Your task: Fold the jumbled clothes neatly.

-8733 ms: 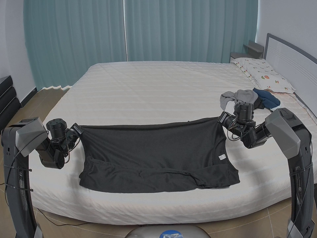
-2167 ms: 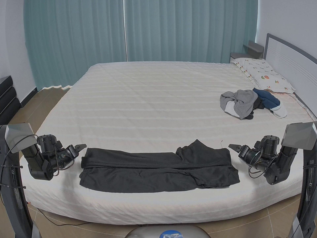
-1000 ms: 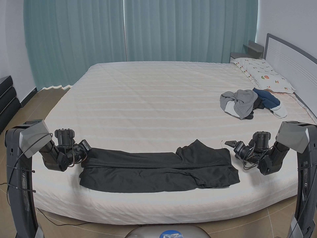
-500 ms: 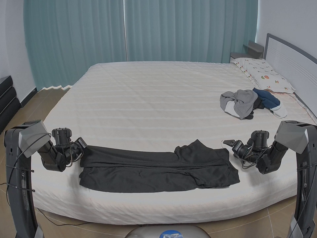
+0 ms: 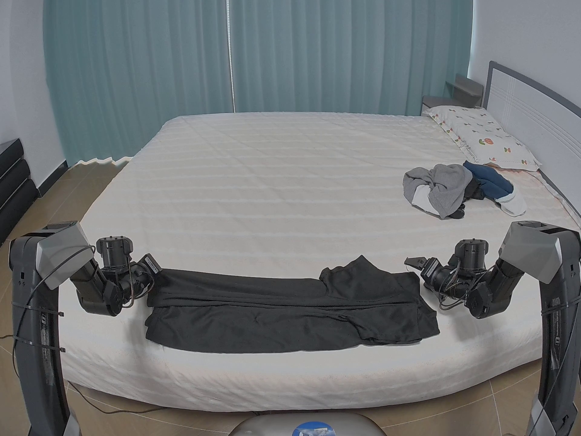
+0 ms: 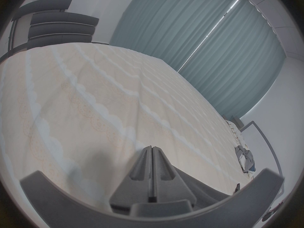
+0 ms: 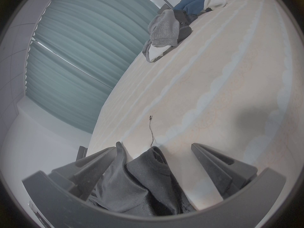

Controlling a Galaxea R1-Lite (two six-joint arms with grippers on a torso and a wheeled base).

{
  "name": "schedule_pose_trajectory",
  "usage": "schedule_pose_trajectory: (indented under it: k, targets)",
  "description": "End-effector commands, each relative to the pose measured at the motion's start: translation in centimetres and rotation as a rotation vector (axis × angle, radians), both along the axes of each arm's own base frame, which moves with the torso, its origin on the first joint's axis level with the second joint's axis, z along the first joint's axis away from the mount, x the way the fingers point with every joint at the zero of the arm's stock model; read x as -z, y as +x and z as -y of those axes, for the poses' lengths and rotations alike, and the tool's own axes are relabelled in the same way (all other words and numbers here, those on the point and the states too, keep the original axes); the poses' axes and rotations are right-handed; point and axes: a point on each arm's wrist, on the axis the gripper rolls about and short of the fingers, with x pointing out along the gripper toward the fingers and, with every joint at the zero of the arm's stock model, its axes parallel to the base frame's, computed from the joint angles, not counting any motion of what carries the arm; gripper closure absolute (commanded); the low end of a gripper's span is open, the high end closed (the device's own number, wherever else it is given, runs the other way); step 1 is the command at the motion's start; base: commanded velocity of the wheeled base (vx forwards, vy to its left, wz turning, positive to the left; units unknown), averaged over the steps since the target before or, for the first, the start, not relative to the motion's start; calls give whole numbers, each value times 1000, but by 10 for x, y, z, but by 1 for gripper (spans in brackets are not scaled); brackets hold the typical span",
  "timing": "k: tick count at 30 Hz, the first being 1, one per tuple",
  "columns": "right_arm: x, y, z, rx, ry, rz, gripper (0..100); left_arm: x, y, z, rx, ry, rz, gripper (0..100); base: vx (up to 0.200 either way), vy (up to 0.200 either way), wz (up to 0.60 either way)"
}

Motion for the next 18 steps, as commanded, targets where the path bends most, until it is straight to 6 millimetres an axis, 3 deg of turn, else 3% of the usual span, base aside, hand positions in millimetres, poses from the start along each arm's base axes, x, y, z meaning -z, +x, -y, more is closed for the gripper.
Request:
schedule_pose_trajectory:
  k: [1,2,18]
  targets:
    - [4,0,-2,-5,0,-9,0,1,0,0,-1,-1,-2,100,0,0,0]
    - [5,-1,-4,-10,0,-9,100,1,0,0,-1,-1,-2,100,0,0,0]
    - [-2,4,5,25,18,25,100,4,-1,-1,8,17,-15,100,0,0,0]
